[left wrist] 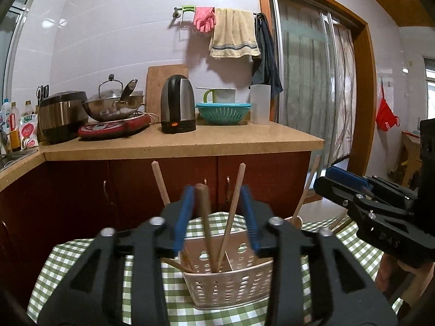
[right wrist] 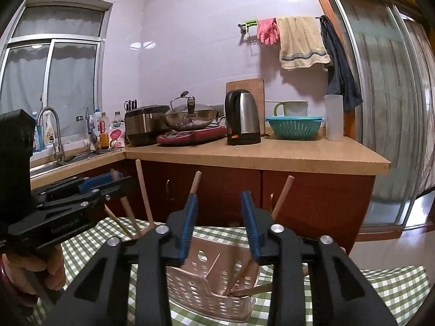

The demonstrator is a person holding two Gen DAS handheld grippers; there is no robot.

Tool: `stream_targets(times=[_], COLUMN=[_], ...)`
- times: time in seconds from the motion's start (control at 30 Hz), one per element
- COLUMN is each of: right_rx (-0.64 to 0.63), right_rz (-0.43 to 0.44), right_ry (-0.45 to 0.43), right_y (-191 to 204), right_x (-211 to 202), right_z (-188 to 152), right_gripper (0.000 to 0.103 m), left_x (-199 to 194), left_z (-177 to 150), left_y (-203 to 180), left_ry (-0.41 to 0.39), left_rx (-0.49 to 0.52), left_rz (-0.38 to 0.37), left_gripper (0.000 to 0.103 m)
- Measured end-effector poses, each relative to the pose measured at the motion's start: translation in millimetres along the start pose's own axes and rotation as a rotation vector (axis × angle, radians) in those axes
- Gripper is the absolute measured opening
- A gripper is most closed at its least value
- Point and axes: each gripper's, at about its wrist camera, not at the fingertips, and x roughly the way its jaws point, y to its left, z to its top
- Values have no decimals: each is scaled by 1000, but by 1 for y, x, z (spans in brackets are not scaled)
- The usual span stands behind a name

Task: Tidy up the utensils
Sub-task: 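Open both grippers to release the chopsticks into the holder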

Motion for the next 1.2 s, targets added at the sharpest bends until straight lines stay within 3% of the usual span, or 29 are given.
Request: stream_targets(times=[0.37,0.63,1.0,1.2], right_rx=[-17,-40,-39,-41], right_rz=[-10,-55,-87,-109], right_ry=[-5,-29,-39,-12], right_y=[7,13,18,22], right_x=[-10,-25,-55,-79], right_z=[4,7,2,-18], right_gripper=[55,71,78,78], left_x=[-9,-21,-58,-83], left_z=[4,5,6,-9], left_y=[-3,-8,-19,-26], left_ry=[-13,-25,-68,-69], left_rx=[6,14,42,46], left_rz=[2,10,30,37], left_gripper=[64,73,87,89])
